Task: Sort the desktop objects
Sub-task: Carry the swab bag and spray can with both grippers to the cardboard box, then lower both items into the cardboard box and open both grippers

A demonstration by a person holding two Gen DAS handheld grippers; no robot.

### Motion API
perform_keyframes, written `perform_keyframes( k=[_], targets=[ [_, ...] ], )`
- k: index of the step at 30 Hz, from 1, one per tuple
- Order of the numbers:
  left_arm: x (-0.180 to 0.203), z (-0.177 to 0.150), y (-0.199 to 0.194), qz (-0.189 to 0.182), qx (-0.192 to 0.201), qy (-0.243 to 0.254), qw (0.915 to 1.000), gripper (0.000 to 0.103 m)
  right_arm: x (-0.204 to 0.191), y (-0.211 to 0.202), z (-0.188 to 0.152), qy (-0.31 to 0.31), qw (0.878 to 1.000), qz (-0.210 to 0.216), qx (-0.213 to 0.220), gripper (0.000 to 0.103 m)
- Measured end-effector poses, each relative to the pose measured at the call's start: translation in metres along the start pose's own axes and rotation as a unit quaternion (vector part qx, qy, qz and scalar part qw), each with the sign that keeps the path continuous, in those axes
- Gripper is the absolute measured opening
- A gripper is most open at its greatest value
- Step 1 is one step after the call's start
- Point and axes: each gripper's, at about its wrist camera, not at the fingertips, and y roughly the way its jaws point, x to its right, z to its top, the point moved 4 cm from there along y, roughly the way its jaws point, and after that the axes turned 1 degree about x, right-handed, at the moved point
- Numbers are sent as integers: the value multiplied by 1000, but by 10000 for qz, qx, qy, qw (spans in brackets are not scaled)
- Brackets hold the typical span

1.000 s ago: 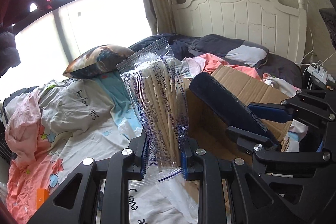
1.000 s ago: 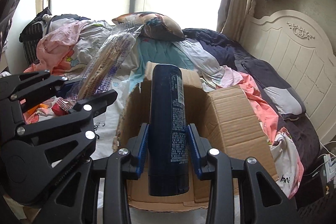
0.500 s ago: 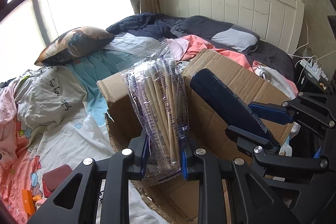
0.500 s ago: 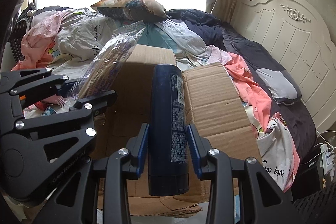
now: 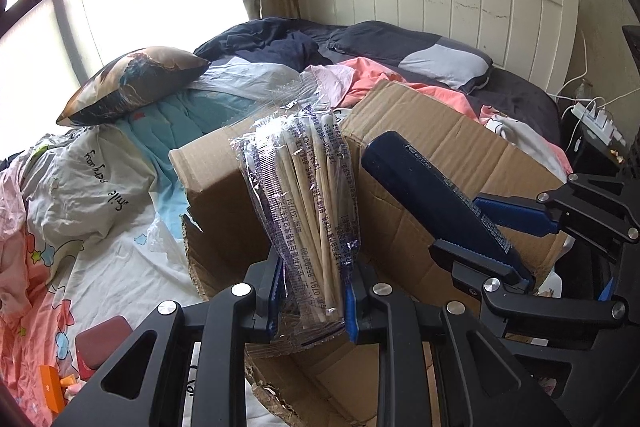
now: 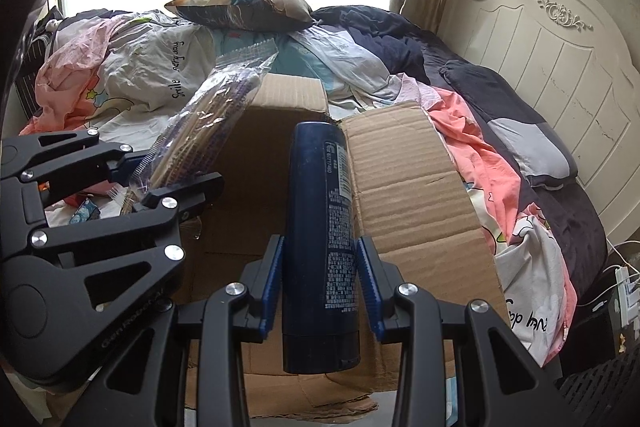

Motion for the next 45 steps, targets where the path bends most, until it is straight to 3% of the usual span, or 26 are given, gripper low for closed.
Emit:
perform_keyframes(
  k=[16, 24, 35, 38, 40, 42, 45],
  targets=[
    [3, -3, 6, 21, -48, 54, 10000, 24, 4, 11, -5, 70, 9998, 105, -125, 35],
    [-1, -5, 6, -36, -65, 20, 10000, 24, 9, 15, -4, 250, 9995, 86, -164, 47],
    [-1, -7, 5, -24, -66, -4, 10000, 24, 11, 12, -4, 339, 9994, -104, -4, 50],
    [-5, -7, 6, 83, -71, -43, 9999, 36, 14, 11, -3, 363, 9991, -210, -7, 55],
    [-9, -7, 8, 233, -94, -95, 9996, 56, 16, 11, -4, 365, 9989, -278, -20, 56],
    [-16, -7, 9, 454, -73, -165, 9988, 82, 18, 12, -5, 365, 9988, -328, -31, 56],
    [-23, -8, 10, 544, -59, -271, 9981, 92, 20, 10, -6, 408, 9987, -292, -19, 59]
  ],
)
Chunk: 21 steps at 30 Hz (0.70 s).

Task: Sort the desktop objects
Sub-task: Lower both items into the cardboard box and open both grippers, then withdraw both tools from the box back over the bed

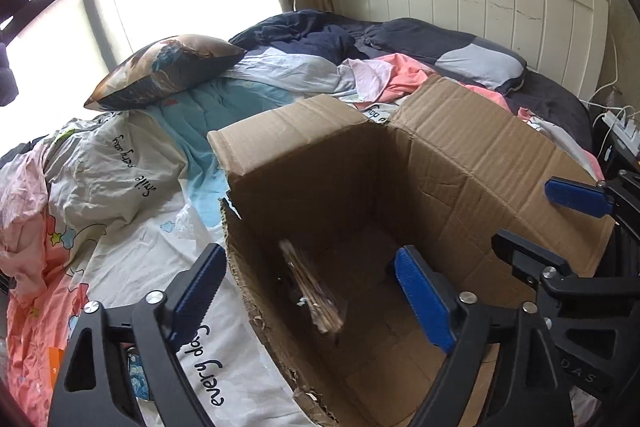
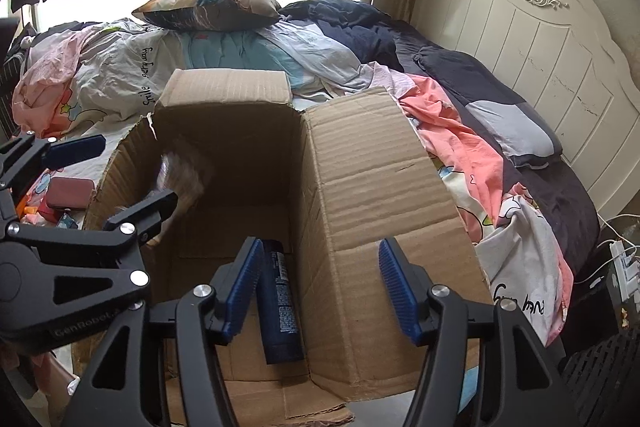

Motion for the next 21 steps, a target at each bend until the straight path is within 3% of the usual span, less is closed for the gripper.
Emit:
perform_keyframes(
  k=[7, 21],
  targets=[
    [-2, -2, -1, -11, -36, -5, 10000, 92, -1, -5, 1, -109, 9997, -227, 65, 60],
    [-39, -27, -19, 143, -132, -130, 9997, 92, -41, -16, 1, -496, 9987, -62, 118, 63]
  ],
)
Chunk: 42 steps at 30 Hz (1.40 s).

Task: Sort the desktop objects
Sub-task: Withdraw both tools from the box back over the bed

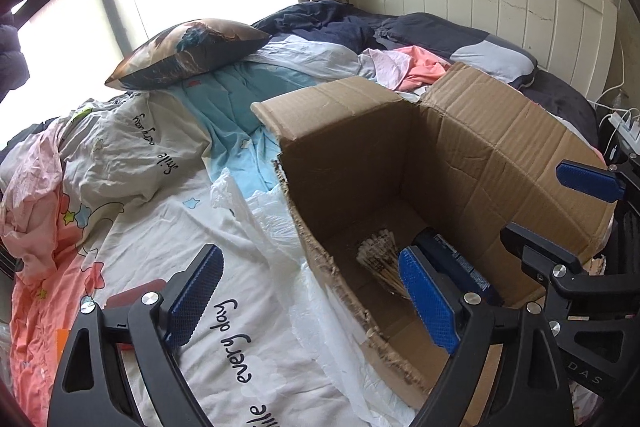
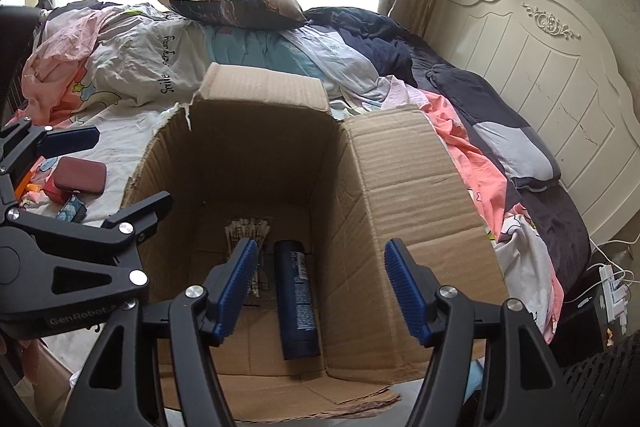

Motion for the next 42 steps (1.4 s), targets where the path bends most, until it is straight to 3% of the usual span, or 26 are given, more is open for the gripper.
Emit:
perform_keyframes(
  k=[4, 8, 26, 42],
  targets=[
    [-19, -12, -9, 105, -7, -72, 9999, 93, -19, -12, 2, -84, 9998, 130, 161, 66],
    [-39, -28, -16, 196, 31, -137, 9997, 101, -38, -19, 4, -113, 9990, 361, 255, 67],
    [-113, -85, -28, 511, -307, -559, 9967, 102, -127, -28, 3, -757, 9944, 716, 196, 70],
    [-197, -146, -39, 805, -669, -1139, 9880, 102, -221, -22, -3, -1216, 9854, 1190, 62, 70]
  ],
)
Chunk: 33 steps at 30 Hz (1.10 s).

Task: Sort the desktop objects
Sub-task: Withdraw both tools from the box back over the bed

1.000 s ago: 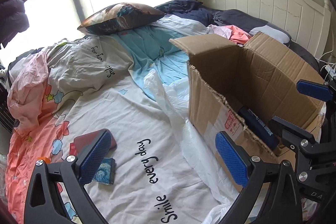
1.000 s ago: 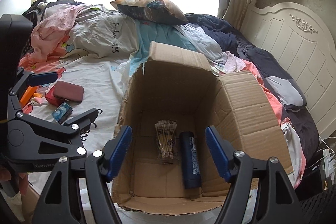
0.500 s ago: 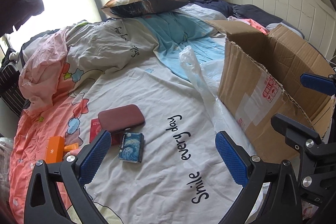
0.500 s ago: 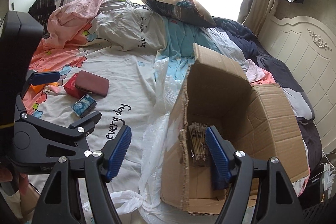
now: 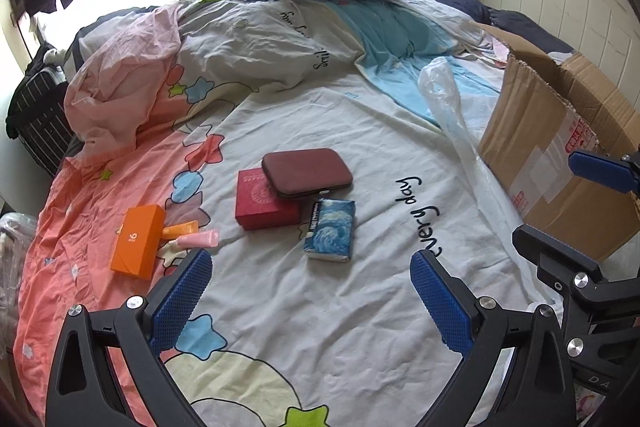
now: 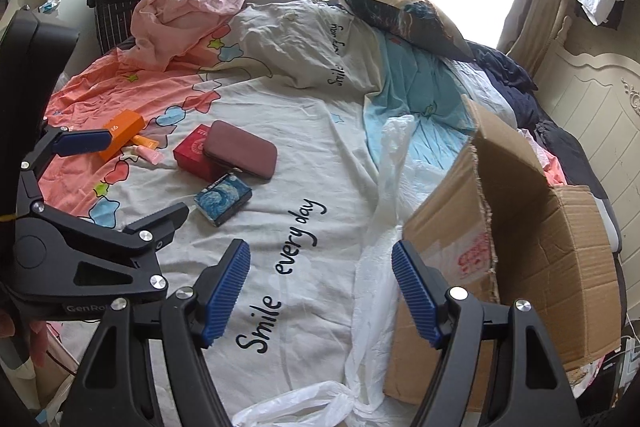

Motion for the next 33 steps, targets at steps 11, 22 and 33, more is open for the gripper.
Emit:
perform_keyframes(
  k=[11, 22, 33],
  targets=[
    [-67, -38, 0, 232, -147, -424, 9987, 102, -64, 24, 8, -280, 9986, 422, -147, 70],
    [-124, -60, 9, 365, -244, -732, 9963, 102, -111, 49, 15, -489, 9959, 702, -302, 70],
    [-172, -70, 28, 396, -238, -1115, 9927, 102, -146, 74, 24, -765, 9935, 756, -369, 70]
  ],
)
